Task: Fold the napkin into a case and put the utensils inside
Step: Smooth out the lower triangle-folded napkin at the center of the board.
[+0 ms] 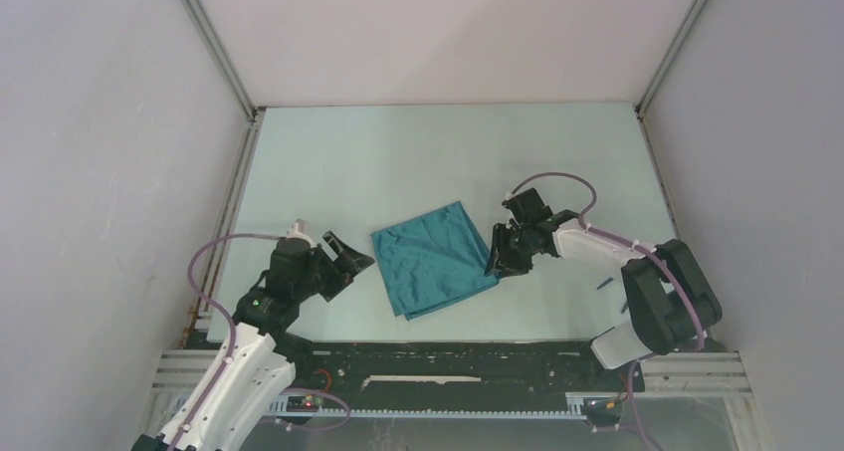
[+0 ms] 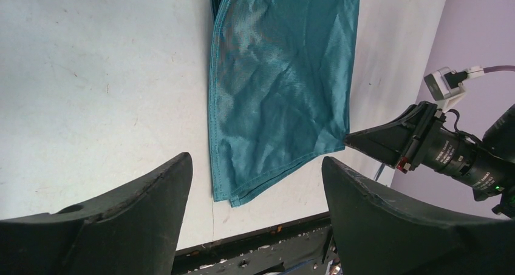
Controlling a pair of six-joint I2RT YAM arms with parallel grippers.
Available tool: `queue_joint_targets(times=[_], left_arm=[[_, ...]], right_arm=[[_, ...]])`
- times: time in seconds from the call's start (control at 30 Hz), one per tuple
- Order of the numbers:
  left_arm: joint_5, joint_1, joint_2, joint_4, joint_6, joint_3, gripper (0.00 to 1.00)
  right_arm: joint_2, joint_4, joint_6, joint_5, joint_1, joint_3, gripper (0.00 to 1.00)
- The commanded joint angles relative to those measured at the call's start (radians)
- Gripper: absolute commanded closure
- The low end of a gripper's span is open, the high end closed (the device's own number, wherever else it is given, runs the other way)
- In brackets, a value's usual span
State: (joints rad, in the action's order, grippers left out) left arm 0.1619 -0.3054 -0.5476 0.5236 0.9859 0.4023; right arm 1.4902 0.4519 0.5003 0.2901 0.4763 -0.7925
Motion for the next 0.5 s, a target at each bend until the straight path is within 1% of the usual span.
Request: queue_joint_targets(times=[0.0,0.07,0.13,0.23,0.3,0.37,0.47], left_arm=[[0.008,0.005,0.000,-0.035,-0.016,0.050,0.16],[0.008,0.006,-0.001,-0.035,-0.015,0.048,0.16],[0.009,0.006,-0.003,-0.037,-0.015,0.047,0.16],[0.008,0.006,-0.006,-0.039,-0.017,0.050,0.16],[0.009,0.006,-0.010,-0.041,-0.016,0.050,0.16],[0.012,0.006,-0.012,-0.043,-0.016,0.050,0.16],[0.013,0.005,-0.014,-0.049,-0.016,0.049,0.16]], right_arm=[[0.022,-0.039,-0.031,0.007,-0.007,0.004,0.54],[0.029,-0.039,-0.031,0.004,-0.007,0.003,0.56],[0.025,-0.038,-0.032,0.005,-0.007,0.003,0.61],[-0.004,-0.026,-0.031,-0.011,-0.009,0.002,0.78],[-0.025,-0.015,-0.032,-0.008,-0.019,0.003,0.85],[-0.039,-0.003,-0.038,-0.003,-0.034,0.002,0.90],[-0.045,0.014,-0.054,-0.013,-0.053,0.003,0.92]])
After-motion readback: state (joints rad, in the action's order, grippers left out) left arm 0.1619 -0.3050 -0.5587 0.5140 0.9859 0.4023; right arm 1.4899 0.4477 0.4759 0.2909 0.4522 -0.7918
